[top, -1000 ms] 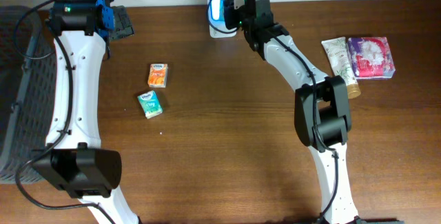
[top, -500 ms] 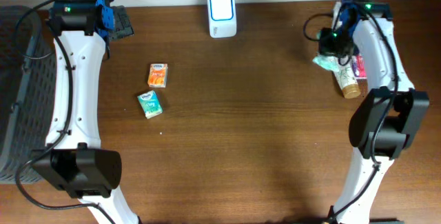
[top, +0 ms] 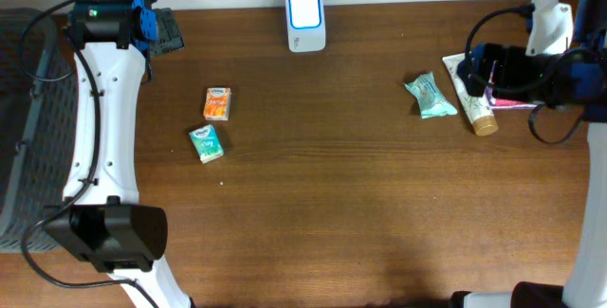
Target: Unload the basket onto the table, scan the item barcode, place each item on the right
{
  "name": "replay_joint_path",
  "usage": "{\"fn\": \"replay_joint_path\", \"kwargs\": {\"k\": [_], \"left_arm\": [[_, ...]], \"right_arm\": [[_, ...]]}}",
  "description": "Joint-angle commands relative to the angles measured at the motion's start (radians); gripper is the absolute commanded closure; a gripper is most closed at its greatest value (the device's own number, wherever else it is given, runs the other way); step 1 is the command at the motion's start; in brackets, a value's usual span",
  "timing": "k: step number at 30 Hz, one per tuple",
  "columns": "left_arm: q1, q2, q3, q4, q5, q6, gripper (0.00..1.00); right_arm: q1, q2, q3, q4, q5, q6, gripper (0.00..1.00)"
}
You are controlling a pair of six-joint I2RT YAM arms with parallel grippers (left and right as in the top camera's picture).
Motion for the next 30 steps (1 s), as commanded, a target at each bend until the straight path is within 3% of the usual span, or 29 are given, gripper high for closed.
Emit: {"fn": "replay_joint_path", "kwargs": {"k": [1,5,10,13,16,18,23,28,29,30], "left_arm": [[0.003,-0.002,0.008,0.002,-0.010,0.011,0.01],[0.003,-0.002,0.008,0.001,-0.010,0.011,0.01],[0.003,-0.002,0.008,0.002,-0.010,0.011,0.01],[0.003,-0.002,0.008,0.001,-0.010,0.011,0.01],[0.003,-0.002,0.008,0.002,-0.010,0.011,0.01],[0.003,-0.002,0.008,0.002,-0.010,0.011,0.01],[0.003,-0.002,0.008,0.002,-0.010,0.011,0.01],[0.003,-0.002,0.008,0.009,0.002,0.004,0.01],[0.003,-0.002,0.008,0.006,0.136,0.004,0.01],[0.003,-0.002,0.008,-0.053,0.375,0.004,0.01]], "right_arm": [[0.008,0.032,-0.004,-0.043,-0.206,-0.004,0.01],[0.145,0.087,-0.012,-0.017,-0.224,-0.004,0.01],[0.385,0.286,-0.042,0.233,-0.275,0.000,0.02],[0.508,0.444,-0.042,0.408,-0.293,0.136,0.01],[0.542,0.500,-0.042,0.441,-0.282,0.158,0.01],[0.508,0.491,-0.040,0.424,-0.212,0.162,0.01],[0.230,0.490,-0.040,0.226,0.303,0.229,0.01],[0.029,0.490,-0.040,0.213,0.319,0.229,0.01],[0.005,0.490,-0.040,0.213,0.319,0.229,0.01],[-0.019,0.490,-0.040,0.213,0.319,0.229,0.01]]}}
